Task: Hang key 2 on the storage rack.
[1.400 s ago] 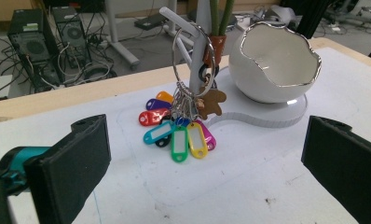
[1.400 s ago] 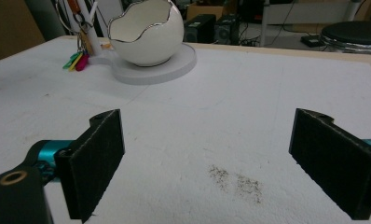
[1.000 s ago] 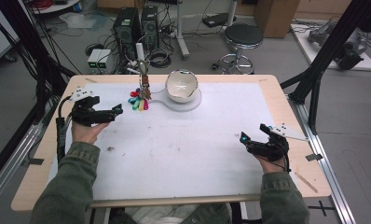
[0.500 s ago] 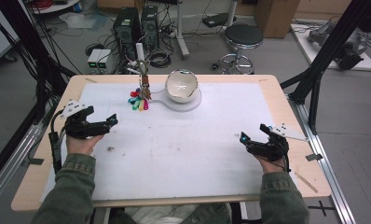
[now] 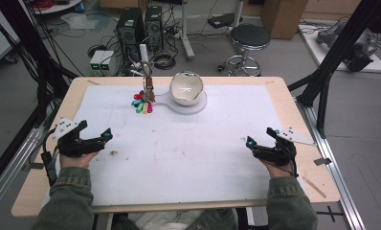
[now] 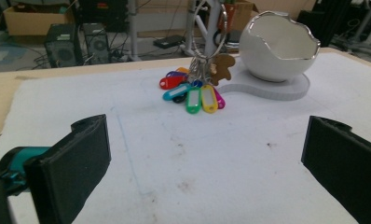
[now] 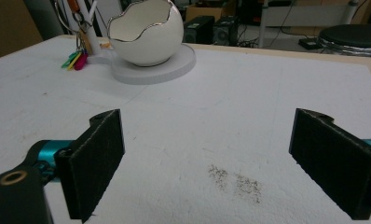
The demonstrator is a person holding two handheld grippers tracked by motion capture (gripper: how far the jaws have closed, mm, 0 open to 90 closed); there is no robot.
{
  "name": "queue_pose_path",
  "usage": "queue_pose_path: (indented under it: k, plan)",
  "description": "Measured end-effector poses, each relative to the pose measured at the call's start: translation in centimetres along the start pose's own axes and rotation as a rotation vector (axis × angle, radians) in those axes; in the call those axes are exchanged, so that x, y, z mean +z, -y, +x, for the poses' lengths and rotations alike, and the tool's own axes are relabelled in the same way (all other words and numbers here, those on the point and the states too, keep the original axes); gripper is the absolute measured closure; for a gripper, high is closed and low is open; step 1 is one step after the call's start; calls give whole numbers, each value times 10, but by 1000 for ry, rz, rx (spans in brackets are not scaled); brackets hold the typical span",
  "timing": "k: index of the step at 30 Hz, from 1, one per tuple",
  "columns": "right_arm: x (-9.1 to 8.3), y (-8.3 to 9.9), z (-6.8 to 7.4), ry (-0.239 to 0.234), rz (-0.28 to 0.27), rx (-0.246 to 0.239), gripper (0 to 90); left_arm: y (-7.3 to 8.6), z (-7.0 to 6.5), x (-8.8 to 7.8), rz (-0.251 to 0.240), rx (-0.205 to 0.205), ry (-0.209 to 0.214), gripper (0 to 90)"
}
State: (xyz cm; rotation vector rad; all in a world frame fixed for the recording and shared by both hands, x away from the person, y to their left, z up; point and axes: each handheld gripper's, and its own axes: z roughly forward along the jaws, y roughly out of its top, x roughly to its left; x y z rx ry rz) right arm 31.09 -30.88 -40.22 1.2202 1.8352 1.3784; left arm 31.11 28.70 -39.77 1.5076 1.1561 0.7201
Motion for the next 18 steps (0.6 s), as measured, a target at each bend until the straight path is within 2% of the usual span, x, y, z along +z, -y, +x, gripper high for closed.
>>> queue_pose_path:
  k: [2,4,6,8,18]
  plan:
    - [0,0,0,3,-2,-6,96,5,4,-5,-20,-2,-22,16]
    - [-1,1,1,3,-2,-2,96,11,7,-7,-8,-11,-33,17]
    - [-1,1,1,5,-3,-1,96,15,9,-8,11,-25,-31,17]
    - [0,1,1,8,-4,-3,96,17,9,-8,19,-22,-28,16]
    - [1,2,0,19,-1,-7,95,17,11,-6,4,-33,-29,16]
